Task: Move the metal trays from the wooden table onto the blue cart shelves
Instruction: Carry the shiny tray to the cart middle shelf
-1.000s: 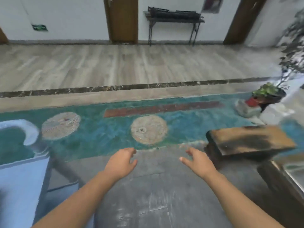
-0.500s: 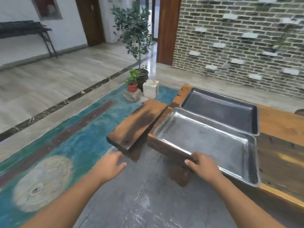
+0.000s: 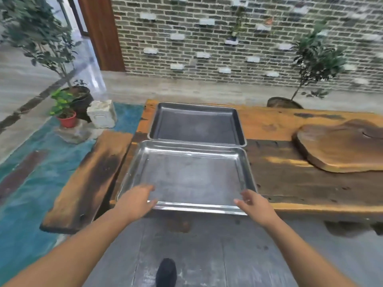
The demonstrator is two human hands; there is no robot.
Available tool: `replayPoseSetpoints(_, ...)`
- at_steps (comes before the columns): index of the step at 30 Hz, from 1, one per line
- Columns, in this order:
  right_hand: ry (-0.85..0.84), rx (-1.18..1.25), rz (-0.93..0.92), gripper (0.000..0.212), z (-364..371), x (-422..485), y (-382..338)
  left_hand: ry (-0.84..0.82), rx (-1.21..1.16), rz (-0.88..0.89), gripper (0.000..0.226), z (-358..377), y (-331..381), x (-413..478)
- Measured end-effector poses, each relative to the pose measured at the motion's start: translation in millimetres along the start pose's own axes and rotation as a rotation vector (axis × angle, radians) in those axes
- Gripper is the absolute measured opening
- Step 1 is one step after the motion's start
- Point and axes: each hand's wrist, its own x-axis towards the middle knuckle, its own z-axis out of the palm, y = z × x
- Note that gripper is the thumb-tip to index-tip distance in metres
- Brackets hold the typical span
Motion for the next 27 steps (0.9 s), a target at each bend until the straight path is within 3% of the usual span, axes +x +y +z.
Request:
replayPoseSetpoints(11,0.036,-0.11,0.077,0.056,16,91,-3,-0.094,-0.043,0.024,0.041,14,-28,114)
replayPoseSetpoints(19,0.067,-0.189,0.158,0.07,11,151,33,-0.094,-0.13,-0.229,0.047,18,-68,142)
replayPoseSetpoints(27,0.159,-0.147,0.295,0.084,11,184,85,-0.065,-0.086,-0.519,0.081,40,-93,159)
